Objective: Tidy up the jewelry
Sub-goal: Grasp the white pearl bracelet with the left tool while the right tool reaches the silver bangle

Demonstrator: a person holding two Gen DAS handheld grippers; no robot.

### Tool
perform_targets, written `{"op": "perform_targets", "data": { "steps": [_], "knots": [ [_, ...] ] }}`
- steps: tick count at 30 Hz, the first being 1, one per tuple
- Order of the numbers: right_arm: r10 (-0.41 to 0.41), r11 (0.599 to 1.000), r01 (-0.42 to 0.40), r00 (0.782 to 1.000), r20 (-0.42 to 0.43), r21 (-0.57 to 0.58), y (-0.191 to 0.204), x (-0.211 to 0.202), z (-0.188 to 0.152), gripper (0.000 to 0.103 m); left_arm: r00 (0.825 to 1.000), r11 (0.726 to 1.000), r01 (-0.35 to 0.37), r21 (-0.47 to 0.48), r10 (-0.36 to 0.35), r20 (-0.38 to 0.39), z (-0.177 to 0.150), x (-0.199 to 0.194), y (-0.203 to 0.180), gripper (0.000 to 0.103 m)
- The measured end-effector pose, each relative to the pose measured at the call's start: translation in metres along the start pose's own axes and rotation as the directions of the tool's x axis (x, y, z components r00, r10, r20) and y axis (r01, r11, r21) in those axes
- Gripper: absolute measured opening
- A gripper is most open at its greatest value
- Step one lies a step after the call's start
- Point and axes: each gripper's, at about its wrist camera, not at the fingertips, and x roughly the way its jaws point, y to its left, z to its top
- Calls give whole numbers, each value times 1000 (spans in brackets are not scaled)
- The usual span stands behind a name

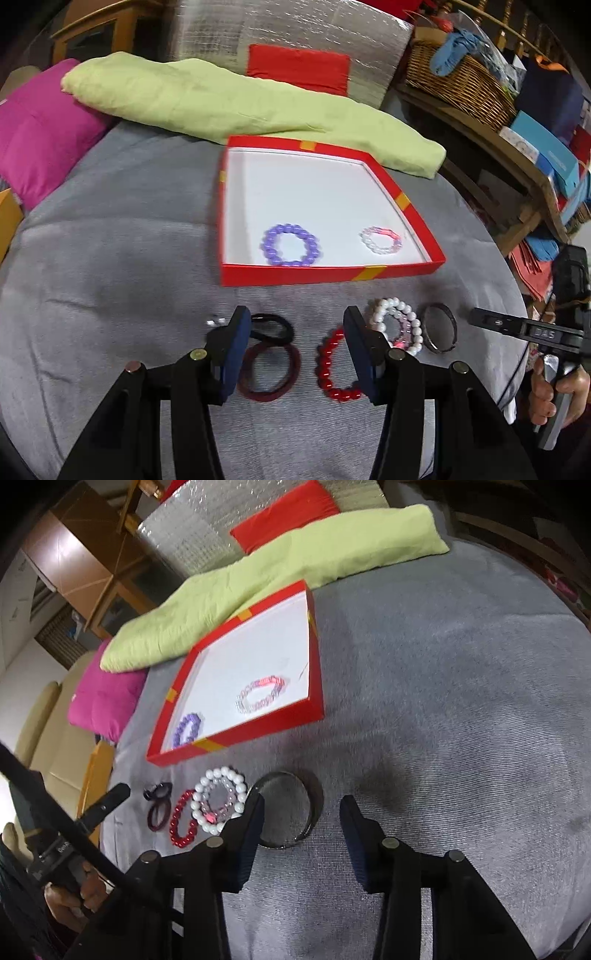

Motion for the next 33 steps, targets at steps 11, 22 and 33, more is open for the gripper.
{"op": "perform_targets", "data": {
  "steps": [11, 22, 33],
  "knots": [
    [-75, 989, 67, 995, -59, -132, 23, 20, 2, 30, 990, 981, 127, 147, -117, -78, 2, 25, -48, 38],
    [-98, 975, 83, 993, -62, -206, 20, 9, -2, 42, 977, 967, 158, 199, -124, -176, 1, 63, -70, 17],
    [-58, 963, 44, 997, -48, -265, 29, 3, -9, 72, 966, 961, 234, 150, -213, -146, 5, 53, -63, 9]
  ]
}}
